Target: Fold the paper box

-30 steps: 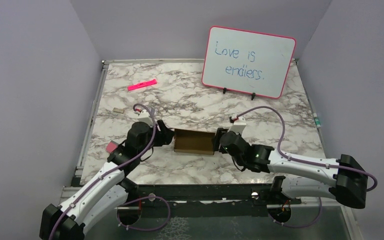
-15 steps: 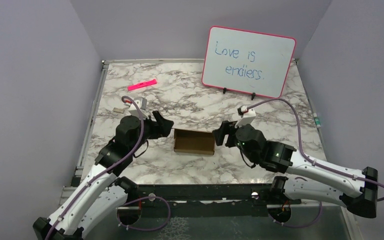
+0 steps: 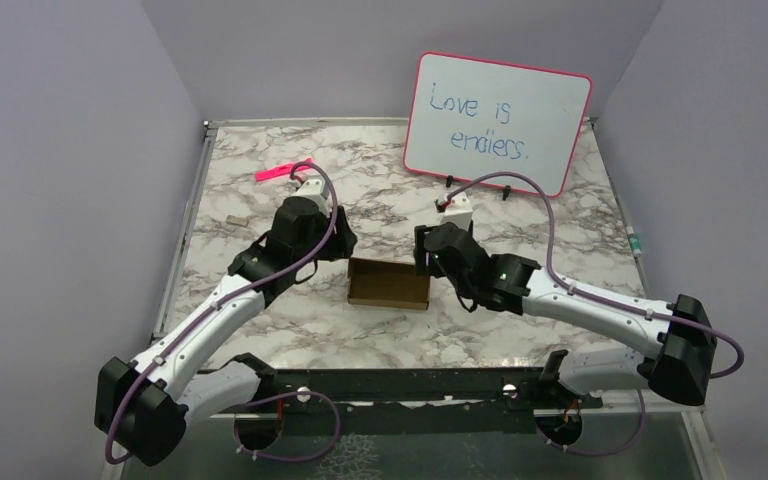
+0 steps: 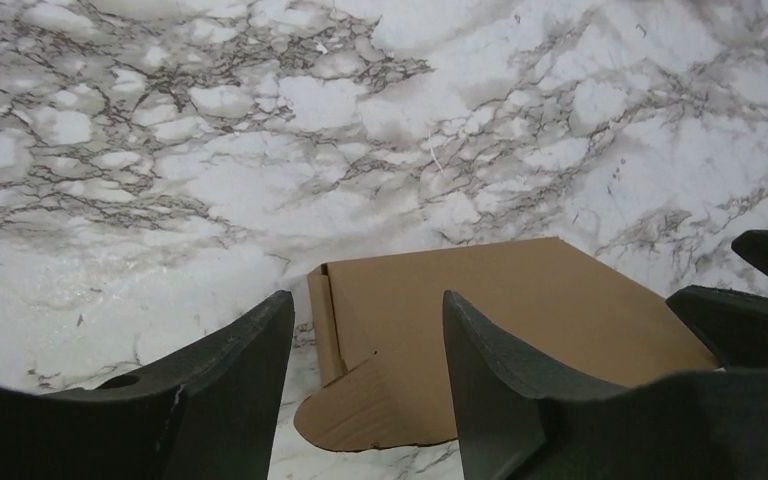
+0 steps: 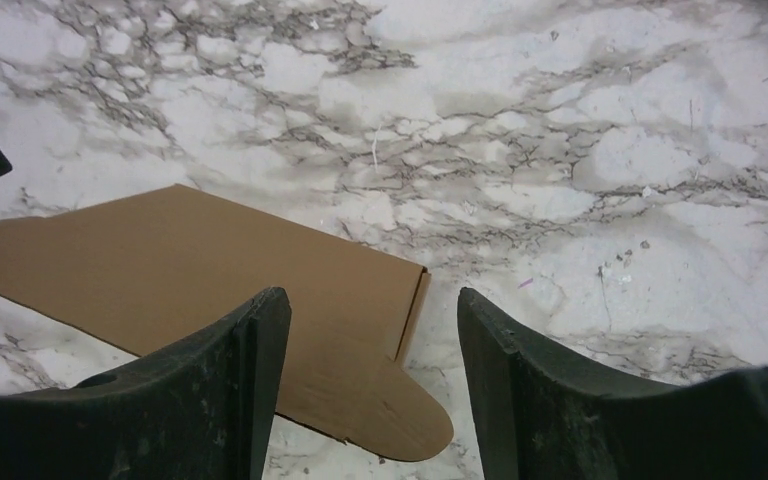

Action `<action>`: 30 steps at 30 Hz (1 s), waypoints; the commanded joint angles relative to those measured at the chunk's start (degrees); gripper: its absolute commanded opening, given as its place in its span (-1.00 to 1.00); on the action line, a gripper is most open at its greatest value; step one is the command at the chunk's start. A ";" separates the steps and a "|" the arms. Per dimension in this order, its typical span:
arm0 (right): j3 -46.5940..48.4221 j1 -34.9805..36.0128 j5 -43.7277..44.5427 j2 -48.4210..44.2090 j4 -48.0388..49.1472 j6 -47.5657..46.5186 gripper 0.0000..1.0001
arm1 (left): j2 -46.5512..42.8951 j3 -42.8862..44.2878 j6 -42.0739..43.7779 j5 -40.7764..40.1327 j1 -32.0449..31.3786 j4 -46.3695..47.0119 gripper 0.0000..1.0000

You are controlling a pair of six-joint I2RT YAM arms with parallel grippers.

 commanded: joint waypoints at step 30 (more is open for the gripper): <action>-24.55 -0.32 -9.10 0.71 19.44 6.93 0.18 | -1.50 -26.06 -9.80 8.73 0.11 20.84 0.04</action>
